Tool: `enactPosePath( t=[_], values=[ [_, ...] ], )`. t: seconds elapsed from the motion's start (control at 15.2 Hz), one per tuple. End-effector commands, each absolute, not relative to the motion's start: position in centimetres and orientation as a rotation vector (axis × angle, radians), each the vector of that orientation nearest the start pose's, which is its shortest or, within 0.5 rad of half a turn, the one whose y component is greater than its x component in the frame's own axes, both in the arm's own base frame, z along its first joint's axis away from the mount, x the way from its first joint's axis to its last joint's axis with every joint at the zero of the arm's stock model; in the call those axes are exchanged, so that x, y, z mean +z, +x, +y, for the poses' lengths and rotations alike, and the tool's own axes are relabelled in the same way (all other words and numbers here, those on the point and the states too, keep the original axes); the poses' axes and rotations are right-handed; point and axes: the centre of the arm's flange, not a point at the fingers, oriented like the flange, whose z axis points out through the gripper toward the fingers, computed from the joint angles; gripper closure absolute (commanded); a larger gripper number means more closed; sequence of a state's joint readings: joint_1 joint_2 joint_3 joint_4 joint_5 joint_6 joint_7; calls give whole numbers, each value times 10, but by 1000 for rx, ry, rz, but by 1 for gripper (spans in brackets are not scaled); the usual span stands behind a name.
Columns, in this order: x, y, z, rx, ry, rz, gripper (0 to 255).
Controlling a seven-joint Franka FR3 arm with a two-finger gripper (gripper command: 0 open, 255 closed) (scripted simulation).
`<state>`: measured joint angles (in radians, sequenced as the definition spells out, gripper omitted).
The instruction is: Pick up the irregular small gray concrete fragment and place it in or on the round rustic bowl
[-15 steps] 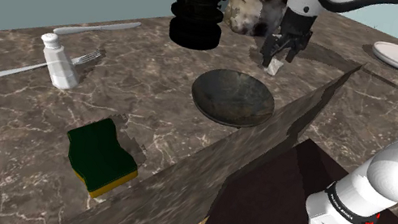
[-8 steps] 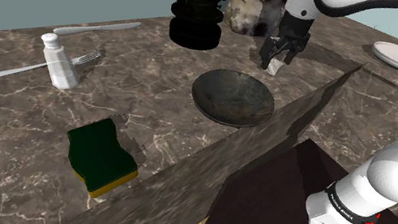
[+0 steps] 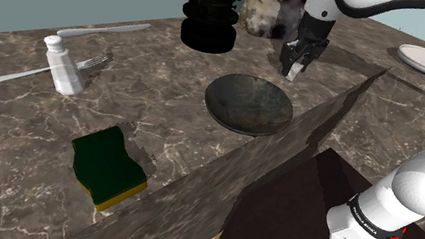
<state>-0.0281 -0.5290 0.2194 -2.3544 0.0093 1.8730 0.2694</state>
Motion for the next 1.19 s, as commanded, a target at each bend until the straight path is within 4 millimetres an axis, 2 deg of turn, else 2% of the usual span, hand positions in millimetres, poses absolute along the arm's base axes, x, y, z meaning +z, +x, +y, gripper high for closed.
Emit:
enactPosePath(
  t=[0.0, 0.2, 1.12],
  values=[
    [523, 390, 86, -94, -3226, 174, 255],
    [522, 390, 86, -94, -3226, 174, 255],
    [596, 390, 86, -94, -3226, 174, 255]
  ],
)
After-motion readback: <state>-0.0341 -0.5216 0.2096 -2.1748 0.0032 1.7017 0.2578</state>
